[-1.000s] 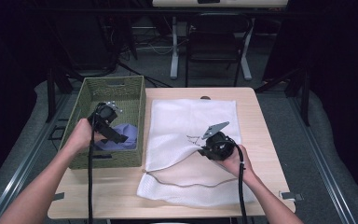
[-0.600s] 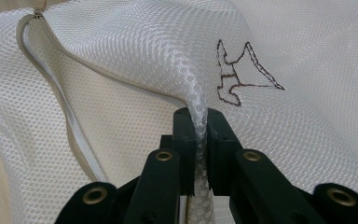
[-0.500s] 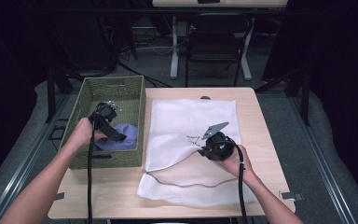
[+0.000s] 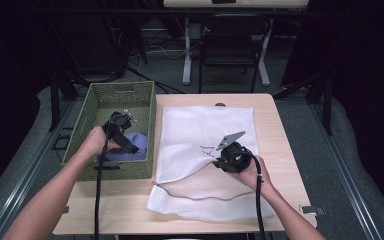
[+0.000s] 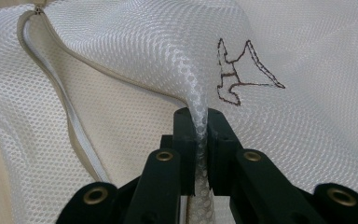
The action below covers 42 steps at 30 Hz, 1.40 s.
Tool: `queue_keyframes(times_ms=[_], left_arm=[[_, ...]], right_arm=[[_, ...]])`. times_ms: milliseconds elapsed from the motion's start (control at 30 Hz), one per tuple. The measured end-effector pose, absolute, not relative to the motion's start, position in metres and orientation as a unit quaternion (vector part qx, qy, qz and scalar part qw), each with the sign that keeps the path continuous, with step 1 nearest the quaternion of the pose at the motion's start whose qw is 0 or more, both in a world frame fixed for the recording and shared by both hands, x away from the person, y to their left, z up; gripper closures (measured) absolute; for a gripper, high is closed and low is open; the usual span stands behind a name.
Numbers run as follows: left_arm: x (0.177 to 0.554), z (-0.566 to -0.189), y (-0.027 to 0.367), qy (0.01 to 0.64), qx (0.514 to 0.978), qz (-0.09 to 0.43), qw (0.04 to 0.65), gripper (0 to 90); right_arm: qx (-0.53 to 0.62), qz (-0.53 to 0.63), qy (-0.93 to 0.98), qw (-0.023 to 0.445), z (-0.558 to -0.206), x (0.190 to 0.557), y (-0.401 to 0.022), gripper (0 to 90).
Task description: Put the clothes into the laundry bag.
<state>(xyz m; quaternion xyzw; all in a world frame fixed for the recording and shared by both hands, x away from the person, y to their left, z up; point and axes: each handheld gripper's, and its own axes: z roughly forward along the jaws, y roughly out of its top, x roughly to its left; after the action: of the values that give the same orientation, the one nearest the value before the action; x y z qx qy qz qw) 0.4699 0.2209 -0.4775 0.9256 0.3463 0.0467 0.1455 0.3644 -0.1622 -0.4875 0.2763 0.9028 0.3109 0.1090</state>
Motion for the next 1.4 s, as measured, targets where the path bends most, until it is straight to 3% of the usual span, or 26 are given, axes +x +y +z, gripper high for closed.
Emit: queue_keyframes(times_ms=[833,1400], left_arm=[[0.485,-0.502,0.205,0.324,0.944,-0.007,0.065,2.5],[0.482,-0.518,0.198,0.328,0.944,-0.025,0.026,47.2]], right_arm=[[0.278,0.313,0.902,0.106,-0.487,0.365,-0.164,83.9],[0.284,0.310,0.901,0.109,-0.486,0.366,-0.166,83.7]])
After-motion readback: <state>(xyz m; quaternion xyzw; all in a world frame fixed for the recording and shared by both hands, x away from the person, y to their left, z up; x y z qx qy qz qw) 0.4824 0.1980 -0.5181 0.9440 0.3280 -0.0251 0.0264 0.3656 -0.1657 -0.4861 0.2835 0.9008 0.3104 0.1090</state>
